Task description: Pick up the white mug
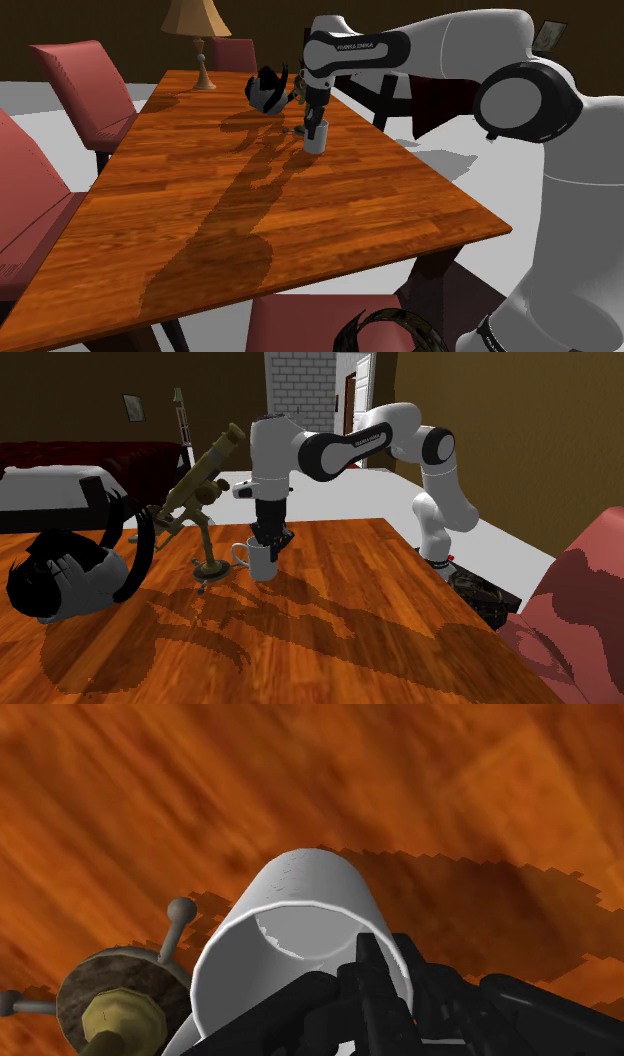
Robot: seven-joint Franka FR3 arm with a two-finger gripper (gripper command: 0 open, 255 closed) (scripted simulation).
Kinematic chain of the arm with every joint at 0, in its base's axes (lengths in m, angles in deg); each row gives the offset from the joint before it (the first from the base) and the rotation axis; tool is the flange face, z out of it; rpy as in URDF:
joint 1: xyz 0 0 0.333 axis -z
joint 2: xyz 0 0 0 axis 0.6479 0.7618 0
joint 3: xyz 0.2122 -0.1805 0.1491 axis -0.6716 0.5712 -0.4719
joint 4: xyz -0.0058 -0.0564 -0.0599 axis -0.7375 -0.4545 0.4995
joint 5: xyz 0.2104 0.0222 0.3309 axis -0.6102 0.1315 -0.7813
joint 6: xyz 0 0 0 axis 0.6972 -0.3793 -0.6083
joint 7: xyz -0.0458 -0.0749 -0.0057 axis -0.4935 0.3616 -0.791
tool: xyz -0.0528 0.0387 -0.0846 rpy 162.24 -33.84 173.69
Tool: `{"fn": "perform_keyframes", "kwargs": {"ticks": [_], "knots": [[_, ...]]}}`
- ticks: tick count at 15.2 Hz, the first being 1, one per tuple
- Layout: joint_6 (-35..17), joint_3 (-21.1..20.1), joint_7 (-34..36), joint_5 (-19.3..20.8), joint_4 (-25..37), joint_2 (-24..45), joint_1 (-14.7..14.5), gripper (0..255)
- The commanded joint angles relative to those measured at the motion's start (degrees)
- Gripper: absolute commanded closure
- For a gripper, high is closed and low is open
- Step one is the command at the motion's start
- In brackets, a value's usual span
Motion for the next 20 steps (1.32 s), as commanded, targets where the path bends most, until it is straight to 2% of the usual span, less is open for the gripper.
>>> {"fn": "perform_keyframes", "kwargs": {"ticks": [1,3,18,20], "knots": [[0.0,0.0,0.0,0.0,0.0,0.0,0.0,255],[0.1,0.0,0.0,0.0,0.2,0.1,0.0,255],[13.1,0.0,0.0,0.1,15.8,2.7,-0.1,255],[13.3,0.0,0.0,0.1,16.0,2.7,-0.1,255]]}}
